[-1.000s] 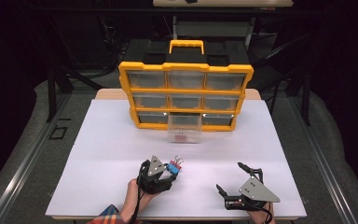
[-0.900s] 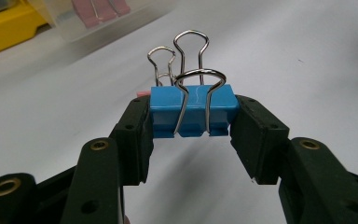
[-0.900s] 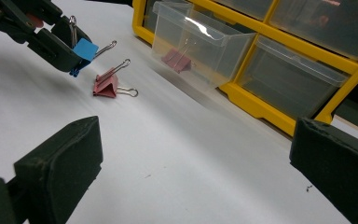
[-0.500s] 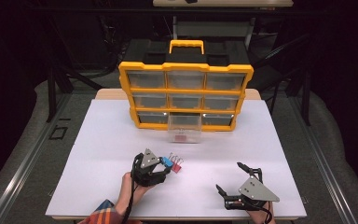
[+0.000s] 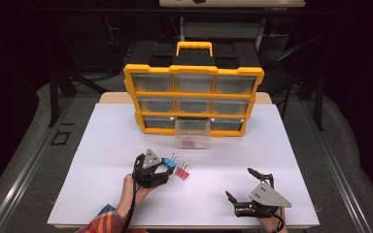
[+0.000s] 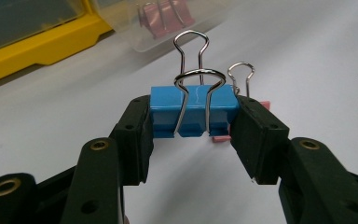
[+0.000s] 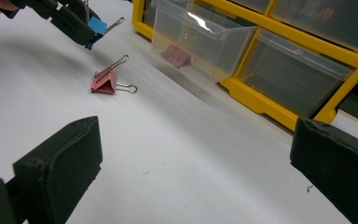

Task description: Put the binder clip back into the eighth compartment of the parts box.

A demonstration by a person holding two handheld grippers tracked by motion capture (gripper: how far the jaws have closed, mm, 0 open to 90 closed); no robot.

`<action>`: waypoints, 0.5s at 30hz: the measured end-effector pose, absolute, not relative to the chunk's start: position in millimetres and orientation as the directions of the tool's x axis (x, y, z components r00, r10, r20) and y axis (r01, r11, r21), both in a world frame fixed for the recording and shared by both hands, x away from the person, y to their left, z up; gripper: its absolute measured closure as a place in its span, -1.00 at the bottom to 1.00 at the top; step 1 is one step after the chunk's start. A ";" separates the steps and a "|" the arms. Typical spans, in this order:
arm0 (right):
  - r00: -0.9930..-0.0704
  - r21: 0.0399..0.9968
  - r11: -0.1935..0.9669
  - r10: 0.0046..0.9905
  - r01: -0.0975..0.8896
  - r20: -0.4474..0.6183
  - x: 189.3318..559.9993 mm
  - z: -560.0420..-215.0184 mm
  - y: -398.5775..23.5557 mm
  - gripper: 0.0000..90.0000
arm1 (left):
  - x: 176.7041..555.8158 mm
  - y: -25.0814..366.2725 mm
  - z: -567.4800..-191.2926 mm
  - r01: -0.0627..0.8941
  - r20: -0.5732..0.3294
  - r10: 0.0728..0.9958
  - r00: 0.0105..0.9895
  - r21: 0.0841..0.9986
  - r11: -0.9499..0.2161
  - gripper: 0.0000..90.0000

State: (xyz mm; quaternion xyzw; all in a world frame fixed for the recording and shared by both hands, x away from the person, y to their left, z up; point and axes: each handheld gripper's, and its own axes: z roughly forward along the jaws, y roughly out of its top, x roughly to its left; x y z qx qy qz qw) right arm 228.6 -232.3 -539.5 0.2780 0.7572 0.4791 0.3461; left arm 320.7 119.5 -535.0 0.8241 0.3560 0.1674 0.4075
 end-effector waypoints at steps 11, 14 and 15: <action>-0.609 0.918 0.384 0.753 0.096 -0.251 230.1 -539.9 -234.1 -0.97 | 333.6 129.2 -532.6 0.456 0.000 0.722 0.692 0.775 -0.437 0.11; -0.610 0.920 0.380 0.753 0.099 -0.246 230.1 -539.5 -234.2 -0.96 | 338.1 131.7 -532.2 0.460 0.001 0.723 0.690 0.771 -0.440 0.11; -0.611 0.921 0.377 0.753 0.099 -0.243 230.4 -539.2 -234.3 -0.96 | 338.9 132.0 -532.2 0.461 0.001 0.725 0.689 0.771 -0.439 0.11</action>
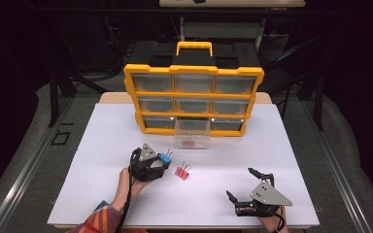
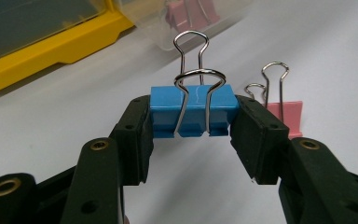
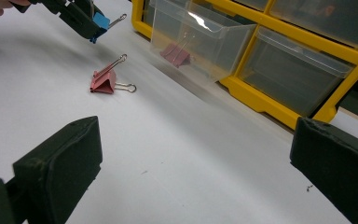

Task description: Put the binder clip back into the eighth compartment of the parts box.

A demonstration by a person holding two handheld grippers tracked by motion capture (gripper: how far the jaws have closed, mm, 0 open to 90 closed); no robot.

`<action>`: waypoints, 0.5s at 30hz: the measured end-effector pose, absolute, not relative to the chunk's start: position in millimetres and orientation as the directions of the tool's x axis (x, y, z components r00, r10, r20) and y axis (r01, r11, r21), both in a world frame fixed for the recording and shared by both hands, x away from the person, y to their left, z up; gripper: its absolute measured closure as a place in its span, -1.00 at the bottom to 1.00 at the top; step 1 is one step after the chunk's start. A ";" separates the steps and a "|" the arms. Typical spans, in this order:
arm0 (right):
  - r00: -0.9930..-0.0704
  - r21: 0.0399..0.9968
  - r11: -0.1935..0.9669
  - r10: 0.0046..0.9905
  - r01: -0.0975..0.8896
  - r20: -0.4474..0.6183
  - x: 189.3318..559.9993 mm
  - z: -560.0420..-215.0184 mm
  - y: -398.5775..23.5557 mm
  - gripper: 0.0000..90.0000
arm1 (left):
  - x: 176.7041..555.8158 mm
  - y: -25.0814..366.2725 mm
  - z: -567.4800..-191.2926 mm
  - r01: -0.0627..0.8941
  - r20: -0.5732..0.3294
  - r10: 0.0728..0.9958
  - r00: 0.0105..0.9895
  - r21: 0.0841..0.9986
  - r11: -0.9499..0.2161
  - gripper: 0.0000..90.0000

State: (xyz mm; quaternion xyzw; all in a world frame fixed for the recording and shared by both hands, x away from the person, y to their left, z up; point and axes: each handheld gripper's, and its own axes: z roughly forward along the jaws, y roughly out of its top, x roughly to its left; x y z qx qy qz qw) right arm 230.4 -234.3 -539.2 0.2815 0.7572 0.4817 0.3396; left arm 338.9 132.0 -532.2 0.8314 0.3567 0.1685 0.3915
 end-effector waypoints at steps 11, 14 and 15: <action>-0.612 0.923 0.370 0.756 0.104 -0.234 230.3 -539.1 -233.7 -0.96 | 351.0 136.4 -526.8 0.478 -0.011 0.736 0.676 0.767 -0.427 0.11; -0.610 0.921 0.374 0.756 0.105 -0.237 230.2 -539.4 -232.8 -0.96 | 354.9 140.4 -523.1 0.484 -0.017 0.740 0.673 0.766 -0.423 0.11; -0.612 0.920 0.376 0.754 0.105 -0.238 230.2 -539.6 -232.2 -0.96 | 356.4 141.8 -521.9 0.485 -0.017 0.739 0.674 0.765 -0.424 0.11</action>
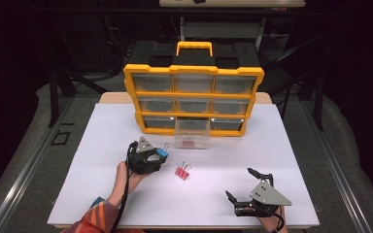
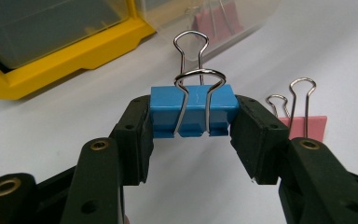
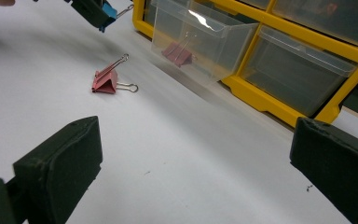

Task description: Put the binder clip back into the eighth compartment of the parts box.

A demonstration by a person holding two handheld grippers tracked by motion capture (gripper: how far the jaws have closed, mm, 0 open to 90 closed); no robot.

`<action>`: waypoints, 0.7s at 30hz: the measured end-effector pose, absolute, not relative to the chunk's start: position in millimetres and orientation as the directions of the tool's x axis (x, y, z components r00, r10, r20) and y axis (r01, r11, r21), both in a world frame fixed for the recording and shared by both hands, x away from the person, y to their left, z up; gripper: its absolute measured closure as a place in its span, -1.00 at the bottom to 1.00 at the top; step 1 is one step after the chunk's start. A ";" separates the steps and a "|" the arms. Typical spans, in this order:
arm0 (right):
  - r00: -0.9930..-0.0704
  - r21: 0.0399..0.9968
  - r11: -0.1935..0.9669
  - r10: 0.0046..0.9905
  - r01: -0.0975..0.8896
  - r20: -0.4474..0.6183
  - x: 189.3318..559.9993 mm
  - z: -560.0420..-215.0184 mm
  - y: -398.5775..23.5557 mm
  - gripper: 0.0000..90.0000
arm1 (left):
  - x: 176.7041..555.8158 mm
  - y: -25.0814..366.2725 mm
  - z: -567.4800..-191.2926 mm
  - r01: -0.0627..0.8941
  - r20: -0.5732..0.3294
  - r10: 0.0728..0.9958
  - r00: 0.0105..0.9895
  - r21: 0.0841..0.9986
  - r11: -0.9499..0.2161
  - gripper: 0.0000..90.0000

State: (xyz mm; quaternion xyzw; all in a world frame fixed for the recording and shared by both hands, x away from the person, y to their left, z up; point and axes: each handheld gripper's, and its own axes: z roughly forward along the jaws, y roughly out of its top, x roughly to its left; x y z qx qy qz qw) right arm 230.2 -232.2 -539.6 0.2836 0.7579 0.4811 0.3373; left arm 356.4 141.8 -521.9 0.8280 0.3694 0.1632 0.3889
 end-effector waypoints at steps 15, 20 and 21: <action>-0.608 0.916 0.386 0.754 0.107 -0.247 229.2 -540.4 -231.1 -0.96 | 368.3 144.9 -506.6 0.491 -0.021 0.736 0.676 0.758 -0.429 0.11; -0.607 0.917 0.385 0.755 0.107 -0.246 228.4 -540.2 -230.8 -0.96 | 371.1 142.1 -491.0 0.470 0.000 0.733 0.681 0.768 -0.436 0.11; -0.607 0.916 0.386 0.755 0.107 -0.248 228.5 -540.2 -230.7 -0.96 | 372.0 141.9 -489.0 0.467 0.003 0.732 0.681 0.768 -0.438 0.11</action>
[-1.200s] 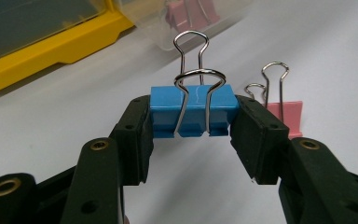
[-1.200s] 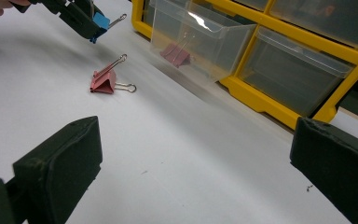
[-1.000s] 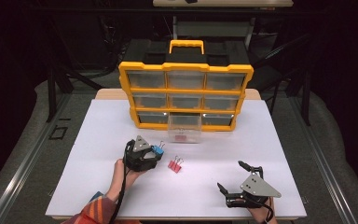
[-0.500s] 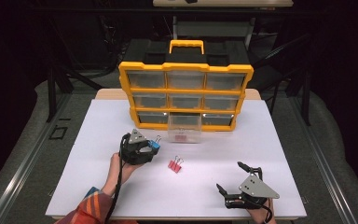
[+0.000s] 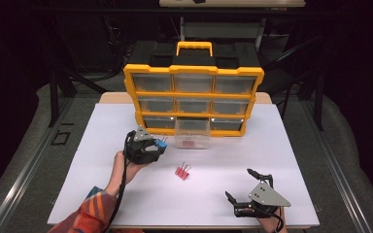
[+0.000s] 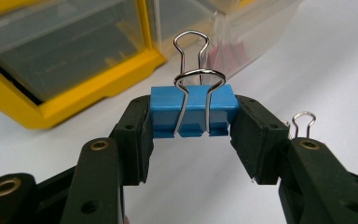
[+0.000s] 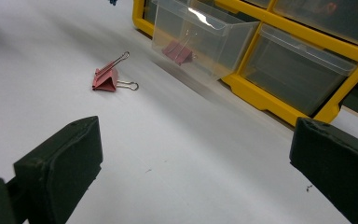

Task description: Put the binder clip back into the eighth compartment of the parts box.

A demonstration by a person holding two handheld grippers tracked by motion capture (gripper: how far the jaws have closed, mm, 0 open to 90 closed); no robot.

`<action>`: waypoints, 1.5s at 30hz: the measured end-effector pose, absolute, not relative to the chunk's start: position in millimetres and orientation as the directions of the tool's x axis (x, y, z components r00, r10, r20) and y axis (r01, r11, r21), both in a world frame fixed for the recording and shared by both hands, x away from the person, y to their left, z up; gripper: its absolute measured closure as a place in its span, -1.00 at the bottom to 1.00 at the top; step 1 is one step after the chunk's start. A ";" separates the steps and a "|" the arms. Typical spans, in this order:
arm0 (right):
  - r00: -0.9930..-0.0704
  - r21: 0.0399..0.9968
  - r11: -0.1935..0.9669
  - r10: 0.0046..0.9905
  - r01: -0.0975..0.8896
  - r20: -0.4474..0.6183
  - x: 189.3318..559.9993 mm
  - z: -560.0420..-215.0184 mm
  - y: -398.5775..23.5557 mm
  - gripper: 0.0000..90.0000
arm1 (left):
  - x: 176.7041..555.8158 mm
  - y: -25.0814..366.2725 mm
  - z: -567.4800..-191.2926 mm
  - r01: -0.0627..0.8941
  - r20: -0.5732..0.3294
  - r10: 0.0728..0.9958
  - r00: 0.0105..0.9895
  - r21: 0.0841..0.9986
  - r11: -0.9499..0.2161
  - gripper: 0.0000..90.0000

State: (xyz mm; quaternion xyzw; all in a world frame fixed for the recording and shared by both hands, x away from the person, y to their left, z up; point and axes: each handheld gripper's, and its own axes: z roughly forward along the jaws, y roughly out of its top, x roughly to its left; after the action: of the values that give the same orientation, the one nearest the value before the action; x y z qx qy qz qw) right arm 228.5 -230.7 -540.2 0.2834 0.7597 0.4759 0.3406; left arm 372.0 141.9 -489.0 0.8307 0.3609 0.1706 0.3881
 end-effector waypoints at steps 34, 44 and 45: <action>-0.608 0.914 0.389 0.755 0.115 -0.245 229.2 -540.9 -230.8 -1.00 | 398.8 110.8 -436.2 0.397 0.038 0.714 0.699 0.810 -0.432 0.11; -0.599 0.913 0.391 0.760 0.112 -0.252 228.6 -540.5 -230.9 -1.00 | 405.2 100.3 -432.5 0.394 0.030 0.713 0.701 0.816 -0.423 0.11; -0.598 0.913 0.391 0.761 0.112 -0.252 228.7 -540.5 -231.0 -1.00 | 405.8 98.7 -432.9 0.393 0.031 0.711 0.702 0.816 -0.424 0.11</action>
State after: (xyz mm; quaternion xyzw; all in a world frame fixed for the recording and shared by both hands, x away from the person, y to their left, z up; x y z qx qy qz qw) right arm 228.7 -231.0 -540.5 0.2874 0.7597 0.4710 0.3441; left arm 405.8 98.7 -432.9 0.8221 0.3359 0.1898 0.4187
